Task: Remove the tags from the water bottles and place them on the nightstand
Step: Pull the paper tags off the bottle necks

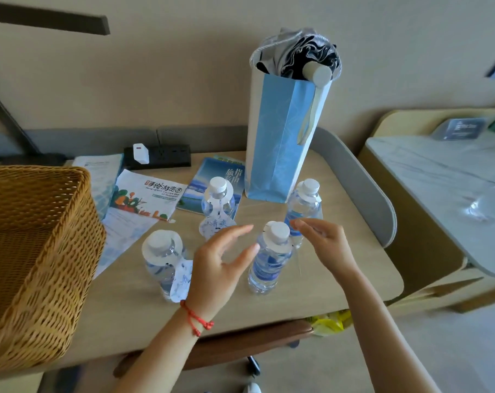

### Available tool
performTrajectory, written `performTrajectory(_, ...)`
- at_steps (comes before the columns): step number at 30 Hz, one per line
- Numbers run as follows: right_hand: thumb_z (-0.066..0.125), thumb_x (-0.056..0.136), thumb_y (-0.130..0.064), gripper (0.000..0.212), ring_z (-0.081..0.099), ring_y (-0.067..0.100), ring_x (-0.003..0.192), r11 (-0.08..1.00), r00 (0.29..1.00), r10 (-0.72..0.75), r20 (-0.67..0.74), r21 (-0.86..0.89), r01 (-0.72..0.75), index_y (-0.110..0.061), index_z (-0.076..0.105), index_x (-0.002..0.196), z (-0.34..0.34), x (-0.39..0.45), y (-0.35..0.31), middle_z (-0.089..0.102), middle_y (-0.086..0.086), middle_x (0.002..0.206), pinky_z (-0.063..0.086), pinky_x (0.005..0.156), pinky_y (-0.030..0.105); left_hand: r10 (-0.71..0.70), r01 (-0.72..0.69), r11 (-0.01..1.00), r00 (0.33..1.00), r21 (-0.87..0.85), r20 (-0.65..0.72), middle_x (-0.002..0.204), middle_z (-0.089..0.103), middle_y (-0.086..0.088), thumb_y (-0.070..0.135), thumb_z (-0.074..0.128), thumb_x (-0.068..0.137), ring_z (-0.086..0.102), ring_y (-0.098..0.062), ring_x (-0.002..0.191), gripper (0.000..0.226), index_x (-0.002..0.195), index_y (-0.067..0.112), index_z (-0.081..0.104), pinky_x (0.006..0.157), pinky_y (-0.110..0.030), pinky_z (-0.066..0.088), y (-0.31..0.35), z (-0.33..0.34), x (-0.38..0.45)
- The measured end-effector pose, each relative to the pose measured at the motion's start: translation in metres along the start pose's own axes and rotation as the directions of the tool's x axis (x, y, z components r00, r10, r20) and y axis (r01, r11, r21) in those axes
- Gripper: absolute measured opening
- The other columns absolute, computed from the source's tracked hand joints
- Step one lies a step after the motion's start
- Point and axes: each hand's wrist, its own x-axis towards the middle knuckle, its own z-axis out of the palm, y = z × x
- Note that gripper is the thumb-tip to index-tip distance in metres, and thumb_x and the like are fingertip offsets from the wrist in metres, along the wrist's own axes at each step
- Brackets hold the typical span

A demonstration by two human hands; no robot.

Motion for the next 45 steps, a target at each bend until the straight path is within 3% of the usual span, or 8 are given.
performTrajectory(7, 0.058, 0.09, -0.022, 0.017, 0.064, -0.001, 0.09, 0.998, 0.981, 0.063, 0.181, 0.0, -0.064, -0.016, 0.072, 0.097, 0.003, 0.018, -0.007, 0.072, -0.003, 0.099, 0.047, 0.076, 0.007, -0.242, 0.247, 0.969, 0.954, -0.007, 0.176, 0.123, 0.058, 0.005, 0.022, 0.076, 0.073, 0.053, -0.014, 0.118, 0.056, 0.124, 0.02, 0.052, 0.102, -0.028, 0.039, -0.051, 0.035, 0.006)
performTrajectory(12, 0.055, 0.091, -0.025, 0.022, 0.065, 0.005, 0.096, 0.994, 0.948, 0.105, 0.3, -0.003, -0.109, -0.016, 0.071, 0.101, 0.007, 0.024, -0.009, 0.071, -0.004, 0.103, 0.051, 0.08, 0.016, -0.264, 0.293, 0.953, 0.928, -0.077, 0.262, 0.124, 0.059, 0.005, 0.041, 0.072, 0.065, 0.056, -0.009, 0.114, 0.072, 0.13, 0.022, 0.047, 0.101, -0.033, 0.043, -0.058, 0.036, 0.008)
performTrajectory(18, 0.056, 0.089, -0.009, 0.016, 0.065, 0.01, 0.091, 0.987, 0.933, 0.094, 0.347, 0.092, -0.133, -0.006, 0.069, 0.097, 0.009, 0.027, -0.005, 0.07, 0.004, 0.104, 0.052, 0.078, 0.02, -0.262, 0.304, 0.944, 0.927, -0.129, 0.267, 0.121, 0.06, 0.008, 0.026, 0.072, 0.068, 0.058, -0.002, 0.109, 0.061, 0.124, 0.027, 0.047, 0.092, -0.022, 0.046, -0.061, 0.038, 0.009)
performTrajectory(25, 0.061, 0.085, -0.01, 0.015, 0.06, 0.007, 0.069, 0.981, 0.96, 0.044, 0.277, 0.172, -0.094, -0.011, 0.066, 0.071, 0.005, 0.025, -0.015, 0.067, -0.003, 0.07, 0.048, 0.071, 0.019, -0.247, 0.293, 0.945, 0.93, -0.145, 0.272, 0.122, 0.058, 0.009, 0.03, 0.07, 0.066, 0.056, 0.0, 0.111, 0.063, 0.124, 0.028, 0.047, 0.087, -0.013, 0.046, -0.062, 0.038, 0.009)
performTrajectory(36, 0.065, 0.082, -0.011, 0.023, 0.059, 0.006, 0.06, 0.98, 0.988, -0.08, 0.133, 0.193, 0.053, -0.021, 0.069, 0.061, -0.004, 0.015, -0.027, 0.066, -0.008, 0.059, 0.048, 0.061, 0.015, -0.223, 0.269, 0.953, 0.933, -0.135, 0.283, 0.123, 0.057, 0.01, 0.038, 0.073, 0.071, 0.054, -0.003, 0.114, 0.055, 0.119, 0.038, 0.047, 0.087, -0.011, 0.044, -0.065, 0.037, 0.011)
performTrajectory(39, 0.064, 0.083, -0.014, 0.022, 0.056, 0.012, 0.062, 0.982, 0.998, -0.032, 0.048, 0.186, 0.023, -0.014, 0.068, 0.061, -0.02, 0.012, -0.012, 0.063, -0.001, 0.061, 0.047, 0.062, 0.019, -0.219, 0.265, 0.955, 0.933, -0.135, 0.284, 0.121, 0.058, 0.011, 0.061, 0.072, 0.057, 0.055, -0.001, 0.111, 0.072, 0.119, 0.036, 0.047, 0.089, -0.012, 0.045, -0.064, 0.037, 0.011)
performTrajectory(42, 0.065, 0.084, -0.016, 0.023, 0.054, 0.008, 0.059, 0.986, 0.994, 0.11, -0.024, 0.127, -0.107, 0.002, 0.065, 0.069, -0.038, 0.003, 0.023, 0.06, 0.002, 0.061, 0.045, 0.063, 0.022, -0.217, 0.264, 0.952, 0.939, -0.154, 0.266, 0.116, 0.06, 0.012, 0.043, 0.077, 0.063, 0.058, -0.003, 0.109, 0.059, 0.114, 0.04, 0.048, 0.086, -0.011, 0.045, -0.066, 0.039, 0.011)
performTrajectory(45, 0.066, 0.083, -0.017, 0.021, 0.049, 0.004, 0.051, 0.964, 0.957, 0.261, -0.125, 0.077, -0.253, -0.003, 0.068, 0.069, -0.049, -0.005, 0.058, 0.056, -0.001, 0.055, 0.042, 0.058, 0.02, -0.202, 0.249, 0.954, 0.946, -0.167, 0.254, 0.115, 0.06, 0.013, 0.032, 0.071, 0.064, 0.059, 0.001, 0.106, 0.055, 0.114, 0.039, 0.048, 0.087, -0.012, 0.045, -0.068, 0.039, 0.01)
